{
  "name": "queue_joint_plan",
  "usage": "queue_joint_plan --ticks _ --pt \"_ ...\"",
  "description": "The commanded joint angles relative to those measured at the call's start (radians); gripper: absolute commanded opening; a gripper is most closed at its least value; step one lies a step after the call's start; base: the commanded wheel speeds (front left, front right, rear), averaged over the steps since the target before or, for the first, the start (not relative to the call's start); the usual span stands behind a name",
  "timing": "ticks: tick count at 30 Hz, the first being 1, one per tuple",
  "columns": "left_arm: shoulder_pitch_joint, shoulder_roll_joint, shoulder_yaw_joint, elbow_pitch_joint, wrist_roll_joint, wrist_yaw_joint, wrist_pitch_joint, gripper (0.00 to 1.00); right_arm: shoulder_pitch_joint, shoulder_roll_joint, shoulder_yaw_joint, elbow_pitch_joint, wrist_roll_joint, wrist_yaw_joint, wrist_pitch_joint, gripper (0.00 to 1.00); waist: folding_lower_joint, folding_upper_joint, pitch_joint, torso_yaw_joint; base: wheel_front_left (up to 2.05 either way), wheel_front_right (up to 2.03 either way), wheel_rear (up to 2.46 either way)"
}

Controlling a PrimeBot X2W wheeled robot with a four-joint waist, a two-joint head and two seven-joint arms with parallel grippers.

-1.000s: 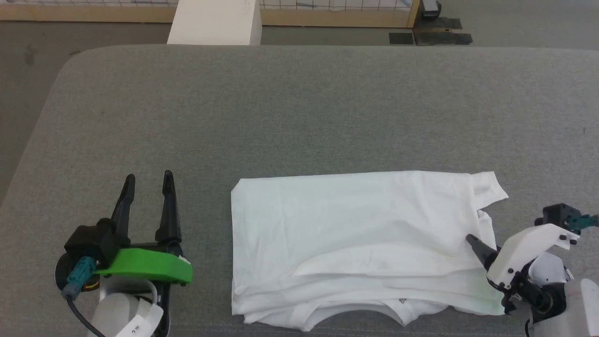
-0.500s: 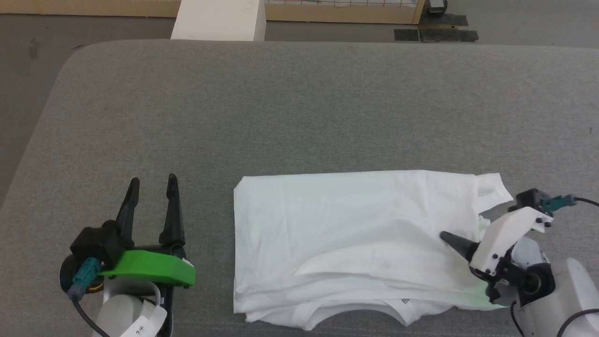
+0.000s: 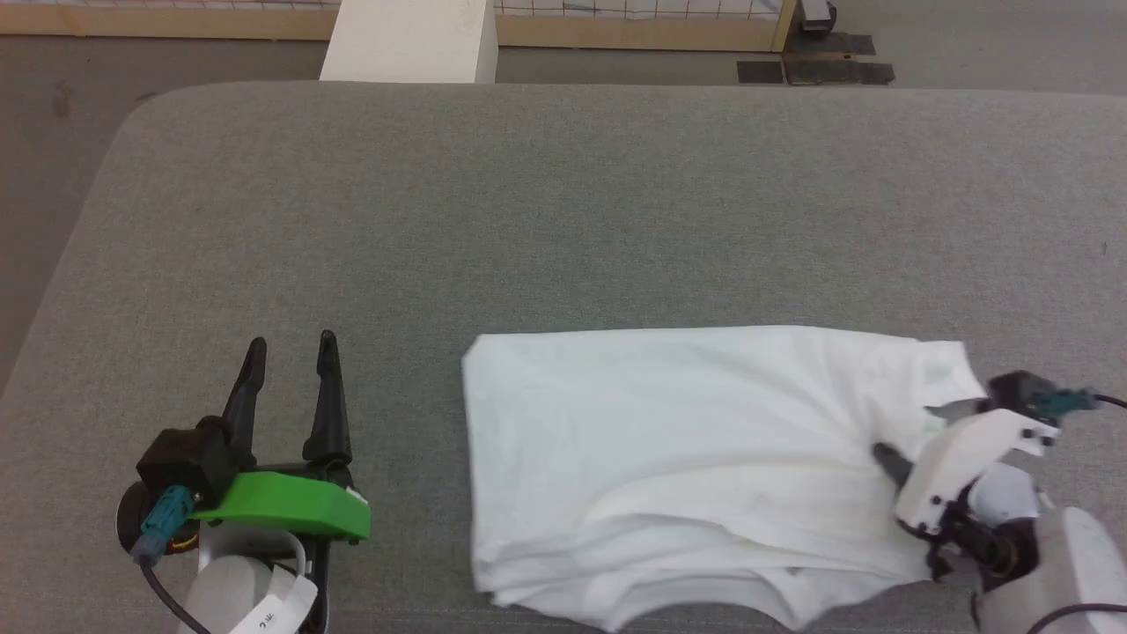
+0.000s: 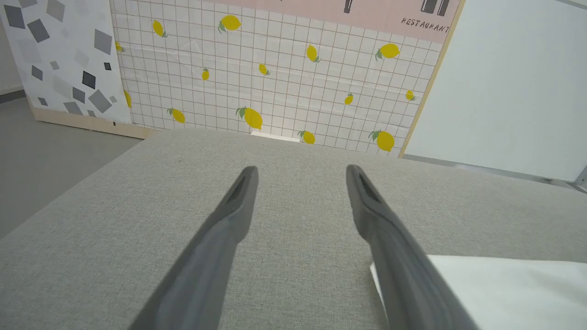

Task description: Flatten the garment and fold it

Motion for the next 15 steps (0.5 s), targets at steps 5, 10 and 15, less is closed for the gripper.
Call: queue_joint_plan --ticks 5,10,15 --pt "0.0 -0.006 0.001 -0.004 0.008 -0.007 -0.004 1.0 0.048 -0.014 -0.171 -0.091 -0.157 -0.002 -0.026 0.0 0.0 -0.0001 0.0 -0.008 0.0 0.0 0.0" --pt "0.0 -0.007 -0.002 -0.008 0.007 -0.007 -0.004 1.0 0.073 -0.014 -0.254 -0.176 -0.239 -0.002 -0.029 0.0 0.0 -0.0001 0.003 -0.015 0.0 0.0 0.0" --pt "0.001 -0.007 -0.007 -0.004 0.006 -0.007 -0.004 1.0 0.101 -0.014 -0.205 -0.25 -0.25 -0.002 -0.021 0.0 0.0 -0.0001 -0.001 -0.019 0.0 0.0 0.0"
